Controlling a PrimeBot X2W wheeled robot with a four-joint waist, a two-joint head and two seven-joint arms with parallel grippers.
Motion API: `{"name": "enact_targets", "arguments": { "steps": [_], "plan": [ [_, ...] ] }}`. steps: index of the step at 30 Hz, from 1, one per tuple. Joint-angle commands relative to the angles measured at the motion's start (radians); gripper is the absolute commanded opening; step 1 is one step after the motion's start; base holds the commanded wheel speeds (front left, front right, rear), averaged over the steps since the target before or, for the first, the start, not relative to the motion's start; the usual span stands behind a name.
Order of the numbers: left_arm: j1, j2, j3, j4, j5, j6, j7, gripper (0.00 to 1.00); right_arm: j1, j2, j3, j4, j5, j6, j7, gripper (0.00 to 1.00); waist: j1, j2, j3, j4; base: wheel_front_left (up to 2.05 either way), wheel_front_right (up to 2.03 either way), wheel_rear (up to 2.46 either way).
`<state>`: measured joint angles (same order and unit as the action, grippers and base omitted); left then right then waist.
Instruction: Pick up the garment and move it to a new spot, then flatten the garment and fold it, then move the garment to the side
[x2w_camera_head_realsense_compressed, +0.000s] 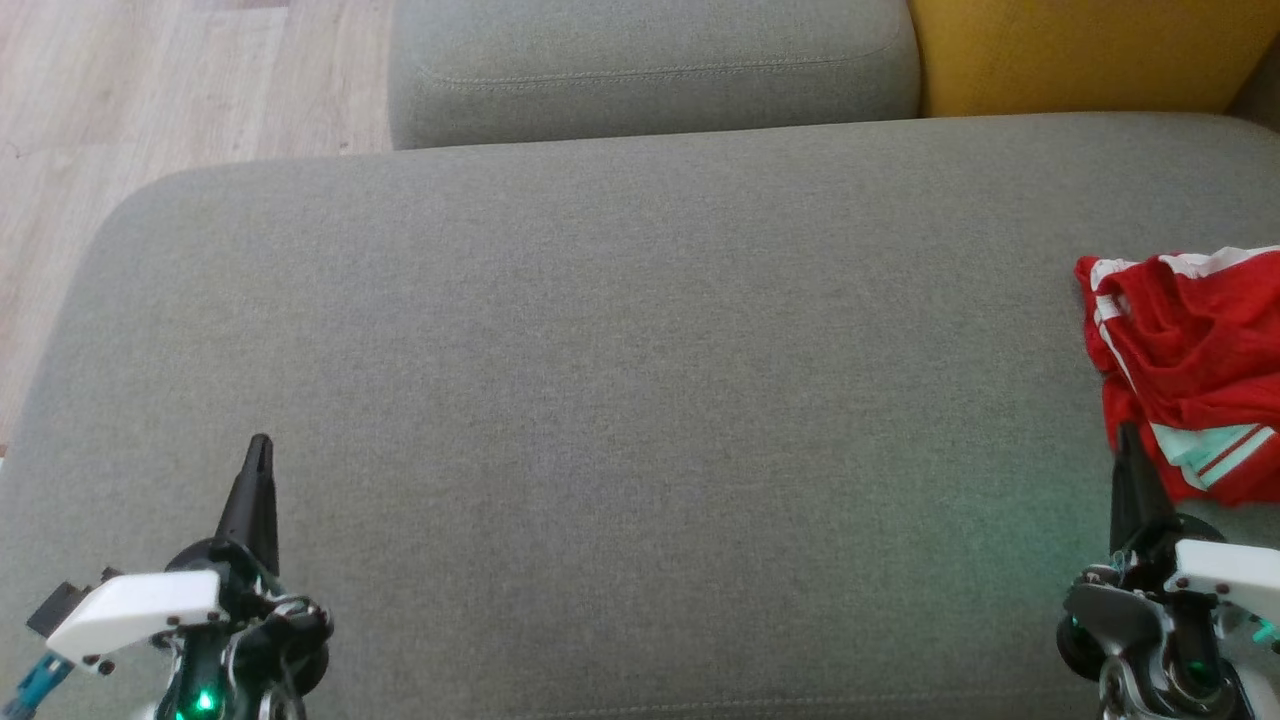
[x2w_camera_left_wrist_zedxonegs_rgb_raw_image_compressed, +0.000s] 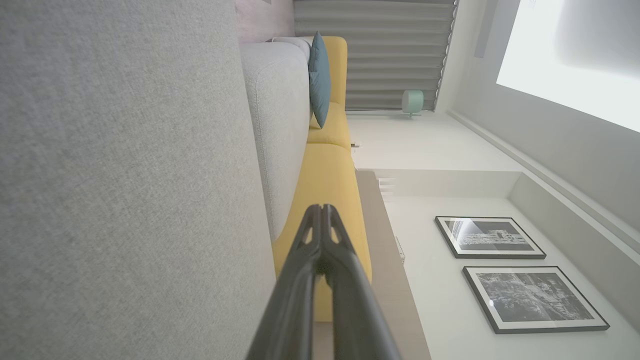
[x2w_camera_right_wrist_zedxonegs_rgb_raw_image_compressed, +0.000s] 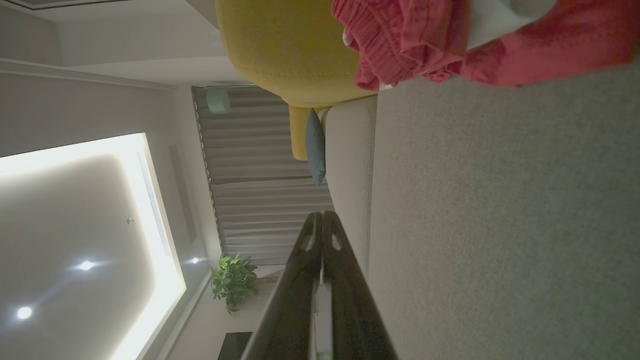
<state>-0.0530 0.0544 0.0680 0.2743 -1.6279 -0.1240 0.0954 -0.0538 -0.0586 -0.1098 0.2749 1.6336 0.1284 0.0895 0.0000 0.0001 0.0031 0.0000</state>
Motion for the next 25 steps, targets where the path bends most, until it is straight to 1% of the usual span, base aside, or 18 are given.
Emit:
{"name": "enact_targets", "arguments": {
  "steps": [1, 25],
  "plan": [
    [-0.054, 0.005, 0.033, -0.030, 0.009, -0.007, 0.008, 0.00, -0.052, -0.006, 0.016, -0.031, -0.009, 0.002, 0.008, 0.00, 0.0000, -0.0001, 0.000, 0.000, 0.00, 0.00, 0.00],
    [-0.054, 0.003, 0.037, -0.029, 0.012, -0.007, 0.011, 0.00, -0.053, -0.002, 0.010, -0.031, -0.013, 0.002, 0.013, 0.00, 0.0000, -0.0001, 0.000, 0.000, 0.00, 0.00, 0.00]
  ]
}}
